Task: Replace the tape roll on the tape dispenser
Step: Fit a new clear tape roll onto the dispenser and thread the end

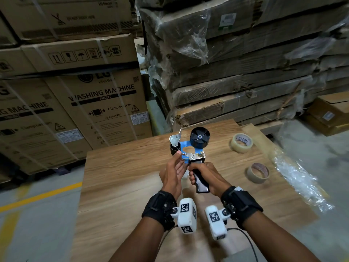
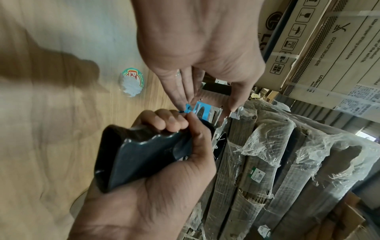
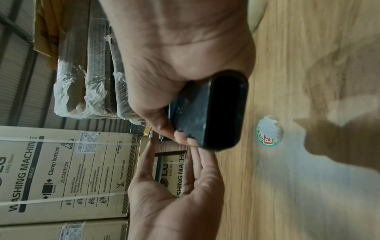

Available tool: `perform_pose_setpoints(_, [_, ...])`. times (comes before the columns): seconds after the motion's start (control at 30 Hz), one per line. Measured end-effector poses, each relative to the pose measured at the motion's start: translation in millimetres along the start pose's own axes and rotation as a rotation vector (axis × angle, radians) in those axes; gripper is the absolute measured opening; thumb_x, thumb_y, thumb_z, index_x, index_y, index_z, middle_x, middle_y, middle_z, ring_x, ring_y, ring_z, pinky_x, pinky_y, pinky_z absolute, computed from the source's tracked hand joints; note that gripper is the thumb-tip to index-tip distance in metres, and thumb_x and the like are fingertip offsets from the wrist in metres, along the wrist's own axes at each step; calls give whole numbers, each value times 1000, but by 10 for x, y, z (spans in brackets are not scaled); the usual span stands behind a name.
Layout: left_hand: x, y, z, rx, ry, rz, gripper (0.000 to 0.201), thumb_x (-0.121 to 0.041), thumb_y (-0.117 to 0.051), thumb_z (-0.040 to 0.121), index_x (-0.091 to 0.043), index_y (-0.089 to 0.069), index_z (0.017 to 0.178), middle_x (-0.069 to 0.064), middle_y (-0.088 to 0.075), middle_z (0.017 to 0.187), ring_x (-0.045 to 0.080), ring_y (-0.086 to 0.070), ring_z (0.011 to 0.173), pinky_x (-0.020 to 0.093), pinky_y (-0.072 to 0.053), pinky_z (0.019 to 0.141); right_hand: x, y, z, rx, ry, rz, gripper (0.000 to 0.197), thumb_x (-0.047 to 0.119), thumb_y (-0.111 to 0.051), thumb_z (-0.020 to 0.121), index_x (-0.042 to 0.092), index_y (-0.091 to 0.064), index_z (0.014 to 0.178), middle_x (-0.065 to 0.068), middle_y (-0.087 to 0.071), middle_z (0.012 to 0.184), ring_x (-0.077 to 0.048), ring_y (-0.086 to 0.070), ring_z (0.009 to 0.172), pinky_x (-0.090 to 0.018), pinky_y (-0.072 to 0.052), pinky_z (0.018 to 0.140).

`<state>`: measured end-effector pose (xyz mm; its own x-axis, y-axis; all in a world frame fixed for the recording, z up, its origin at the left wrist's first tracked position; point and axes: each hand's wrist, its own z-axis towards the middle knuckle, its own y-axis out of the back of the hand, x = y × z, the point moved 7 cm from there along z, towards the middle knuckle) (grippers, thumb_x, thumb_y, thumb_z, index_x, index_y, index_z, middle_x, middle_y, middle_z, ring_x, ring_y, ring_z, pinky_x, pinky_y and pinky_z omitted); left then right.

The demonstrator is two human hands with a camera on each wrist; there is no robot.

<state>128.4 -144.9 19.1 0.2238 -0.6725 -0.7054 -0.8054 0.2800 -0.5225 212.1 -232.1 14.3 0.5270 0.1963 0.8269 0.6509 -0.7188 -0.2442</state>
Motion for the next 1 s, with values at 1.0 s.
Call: perform_pose_setpoints(1.0, [309,-28,88,7,36,7,42,-28,-79,83,3,-68,109,21,-76,103,29,-74,96,41,-59,90,-26,247,195,-39,13,38,5,1,-63,81,3,-66,78,-11,-57,62,-19,-52,50,-26,-46,47])
